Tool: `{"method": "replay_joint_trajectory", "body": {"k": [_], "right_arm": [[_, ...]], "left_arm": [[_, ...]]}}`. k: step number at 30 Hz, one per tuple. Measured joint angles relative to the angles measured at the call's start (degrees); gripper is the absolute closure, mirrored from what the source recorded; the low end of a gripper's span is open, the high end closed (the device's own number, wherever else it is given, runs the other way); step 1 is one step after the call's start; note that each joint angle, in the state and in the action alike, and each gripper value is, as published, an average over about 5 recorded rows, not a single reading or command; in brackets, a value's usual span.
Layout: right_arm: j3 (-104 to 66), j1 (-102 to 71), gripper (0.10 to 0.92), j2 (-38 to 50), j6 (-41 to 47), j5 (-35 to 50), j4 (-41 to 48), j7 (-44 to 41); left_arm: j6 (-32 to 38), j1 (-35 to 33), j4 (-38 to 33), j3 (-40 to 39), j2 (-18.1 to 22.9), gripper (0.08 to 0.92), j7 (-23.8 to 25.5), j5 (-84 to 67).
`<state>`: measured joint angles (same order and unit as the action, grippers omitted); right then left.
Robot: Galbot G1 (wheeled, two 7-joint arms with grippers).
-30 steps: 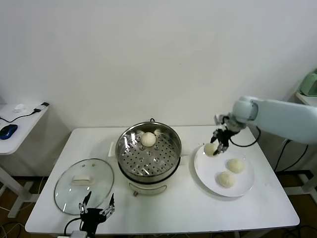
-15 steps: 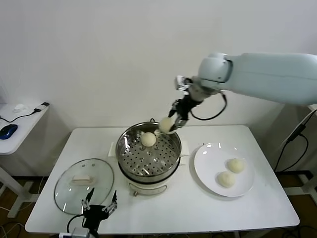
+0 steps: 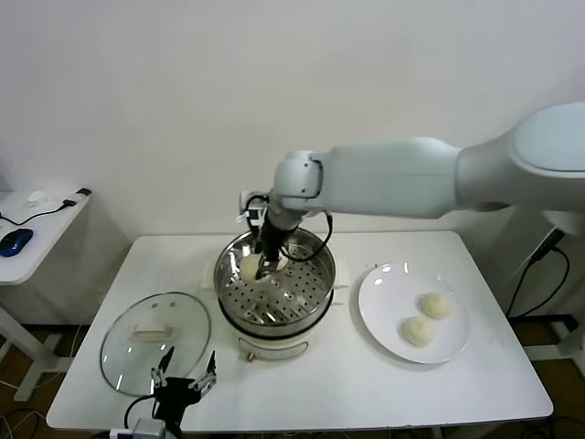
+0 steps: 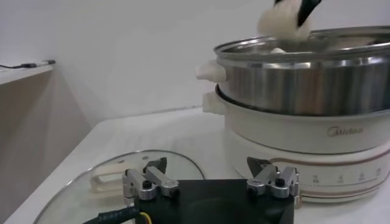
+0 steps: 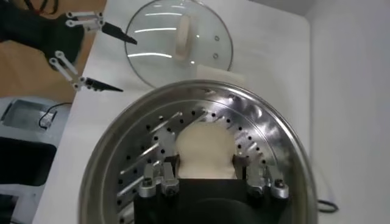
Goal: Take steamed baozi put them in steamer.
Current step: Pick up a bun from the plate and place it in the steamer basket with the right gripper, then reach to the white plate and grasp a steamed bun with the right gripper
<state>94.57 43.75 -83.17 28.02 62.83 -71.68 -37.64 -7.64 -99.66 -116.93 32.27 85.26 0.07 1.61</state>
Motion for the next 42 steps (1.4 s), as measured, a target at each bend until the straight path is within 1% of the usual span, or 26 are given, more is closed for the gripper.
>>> {"method": "replay_joint_trajectory", "body": {"k": [8, 11, 14, 19, 21, 25, 29, 32, 37, 42], "right_arm": [[-0.46, -4.29, 0.422, -3.56, 0.57, -1.80, 4.67, 1.04], [-0.64, -5.27, 0.410, -4.16, 0.65, -2.29, 5.64, 1.23], [-0.80, -5.86, 0.358, -4.47, 0.57, -2.80, 6.31, 1.29], [-0.88, -6.01, 0.232, -4.33, -0.04, -3.07, 6.49, 0.86], [-0.88, -5.71, 0.211, -3.87, -0.49, -3.25, 6.15, 0.37], [-0.67, -3.98, 0.203, -2.05, -1.81, -3.78, 4.79, -1.11], [0.23, -0.48, 0.203, 1.56, -4.00, -4.47, 2.42, -3.89], [1.75, 3.39, 0.202, 5.95, -5.96, -5.15, -0.19, -6.79], [6.67, 11.05, 0.203, 15.38, -9.09, -7.49, -5.98, -11.33], [12.92, 15.91, 0.202, 25.82, -10.98, -12.15, -11.68, -13.66]], "left_arm": [[-0.25, 0.13, -0.30, -0.24, 0.21, 0.177, 0.01, -0.01], [-0.21, 0.09, -0.34, -0.34, 0.31, 0.177, -0.02, -0.01], [-0.07, -0.03, -0.34, -0.40, 0.36, 0.177, -0.12, -0.01], [0.02, -0.31, -0.59, -0.47, 0.58, 0.177, -0.19, 0.01], [0.02, -0.44, -0.80, -0.48, 0.62, 0.177, -0.19, 0.02], [-0.01, -0.60, -1.14, -0.49, 0.67, 0.177, -0.15, 0.12], [-0.11, -0.57, -1.49, -0.65, 0.72, 0.177, -0.04, 0.28], [-0.28, -0.40, -1.58, -0.82, 0.74, 0.177, -0.04, 0.32], [-0.31, -0.28, -1.46, -0.95, 0.48, 0.177, -0.04, 0.35], [-0.21, -0.23, -1.49, -0.65, 0.28, 0.177, -0.05, 0.27]]}}
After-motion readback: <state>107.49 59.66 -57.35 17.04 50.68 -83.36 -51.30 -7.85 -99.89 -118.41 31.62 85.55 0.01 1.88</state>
